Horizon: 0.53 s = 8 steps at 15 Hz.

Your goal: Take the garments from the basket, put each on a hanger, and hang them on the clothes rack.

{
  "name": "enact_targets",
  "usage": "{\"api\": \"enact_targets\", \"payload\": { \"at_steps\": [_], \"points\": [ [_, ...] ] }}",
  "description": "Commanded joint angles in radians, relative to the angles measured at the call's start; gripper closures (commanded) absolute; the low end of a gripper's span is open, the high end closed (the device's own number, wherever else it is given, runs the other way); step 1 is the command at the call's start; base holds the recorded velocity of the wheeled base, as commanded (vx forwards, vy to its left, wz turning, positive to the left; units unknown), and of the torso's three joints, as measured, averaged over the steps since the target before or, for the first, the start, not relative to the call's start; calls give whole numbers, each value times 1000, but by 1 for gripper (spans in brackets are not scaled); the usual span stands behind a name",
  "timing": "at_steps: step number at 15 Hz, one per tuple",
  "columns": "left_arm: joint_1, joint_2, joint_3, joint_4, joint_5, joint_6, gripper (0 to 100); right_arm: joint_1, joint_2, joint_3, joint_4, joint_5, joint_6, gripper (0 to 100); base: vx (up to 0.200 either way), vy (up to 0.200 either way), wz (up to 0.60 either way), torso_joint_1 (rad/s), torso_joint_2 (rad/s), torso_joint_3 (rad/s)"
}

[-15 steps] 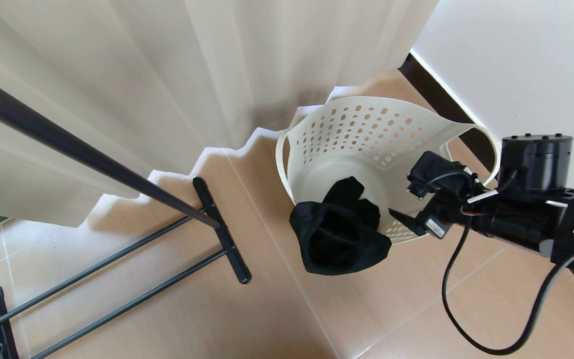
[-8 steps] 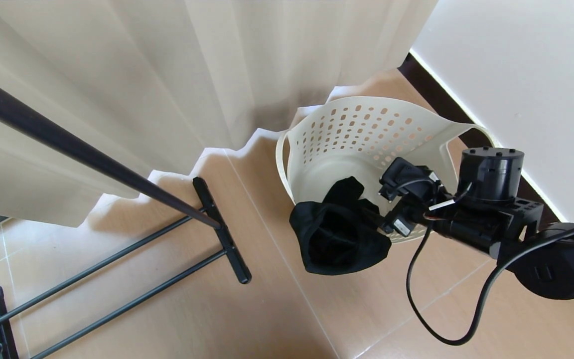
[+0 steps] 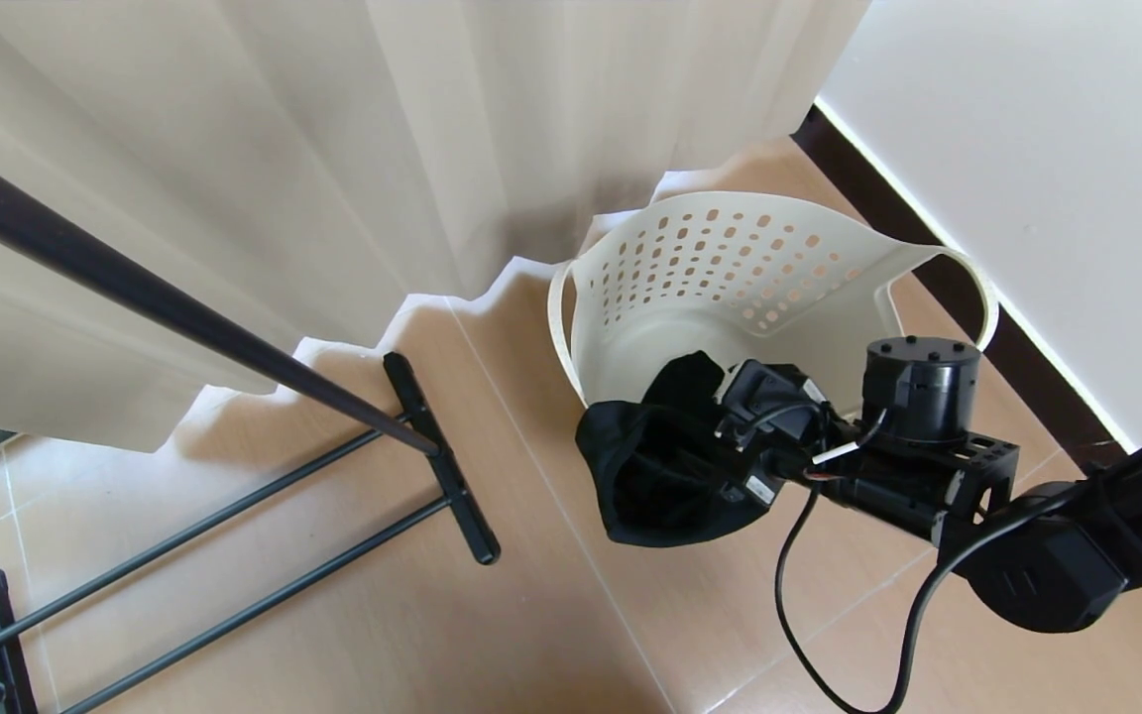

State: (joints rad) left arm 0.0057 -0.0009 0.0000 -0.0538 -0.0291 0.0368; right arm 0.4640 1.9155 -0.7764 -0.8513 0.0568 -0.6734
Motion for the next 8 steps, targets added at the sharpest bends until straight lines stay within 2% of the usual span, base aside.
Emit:
{"api": "enact_targets", "payload": {
  "at_steps": [1, 8],
  "points": [
    [0, 1, 0, 0, 0, 0, 0, 4, 25, -4, -2, -2, -3, 0, 0, 0, 0, 0, 0, 0],
    [0, 1, 0, -1, 0, 0, 0, 8, 106, -84, -3, -8, 0, 0, 0, 0, 0, 0, 0, 0]
  ]
}}
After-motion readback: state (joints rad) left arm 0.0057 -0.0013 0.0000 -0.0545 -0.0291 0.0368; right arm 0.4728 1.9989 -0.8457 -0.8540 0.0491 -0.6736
